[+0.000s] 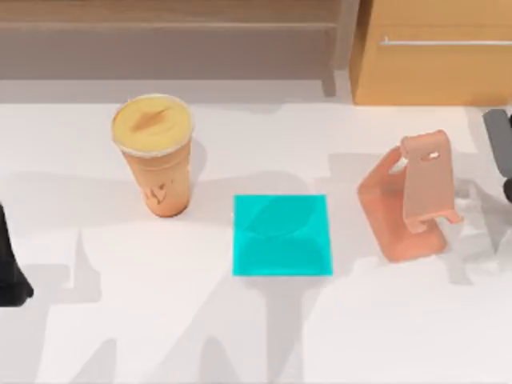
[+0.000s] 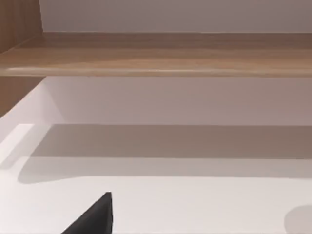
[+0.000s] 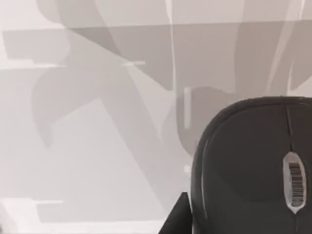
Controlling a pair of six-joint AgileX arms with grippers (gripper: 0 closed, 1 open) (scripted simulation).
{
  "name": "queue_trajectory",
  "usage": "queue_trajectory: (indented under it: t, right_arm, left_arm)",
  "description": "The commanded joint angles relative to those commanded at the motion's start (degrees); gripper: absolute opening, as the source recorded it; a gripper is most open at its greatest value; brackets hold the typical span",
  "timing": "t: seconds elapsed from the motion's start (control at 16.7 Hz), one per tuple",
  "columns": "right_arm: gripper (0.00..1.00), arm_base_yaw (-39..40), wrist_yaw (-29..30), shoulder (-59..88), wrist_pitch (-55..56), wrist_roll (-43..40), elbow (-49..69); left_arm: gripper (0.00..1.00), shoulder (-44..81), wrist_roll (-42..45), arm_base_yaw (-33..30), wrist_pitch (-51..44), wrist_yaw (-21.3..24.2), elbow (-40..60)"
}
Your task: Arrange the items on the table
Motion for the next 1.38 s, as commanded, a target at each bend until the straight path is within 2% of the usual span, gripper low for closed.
queue_trajectory:
  t: [0.3,0.66,0.84,1.08,1.38]
  right_arm:
    - [0.0,-0.05,0.0,-3.25,-11.09,-0.02,7.14]
    - [0.0,0.04,0.0,-3.5,-11.74,0.19,7.51]
    - [0.0,0.52,0.13,-3.19,-11.75,3.41,10.45]
    - [0.0,3.02,0.41,-1.71,-11.7,15.42,19.26]
    - [0.0,9.72,0.62,1.91,-11.42,39.58,31.98]
  left_arm:
    - [1.0,0.0,0.0,0.0,0.0,0.0,0.0]
    - [1.0,0.0,0.0,0.0,0.0,0.0,0.0]
    - [1.0,0.0,0.0,0.0,0.0,0.0,0.0]
    - [1.0,0.0,0.0,0.0,0.0,0.0,0.0]
    - [1.0,0.0,0.0,0.0,0.0,0.0,0.0]
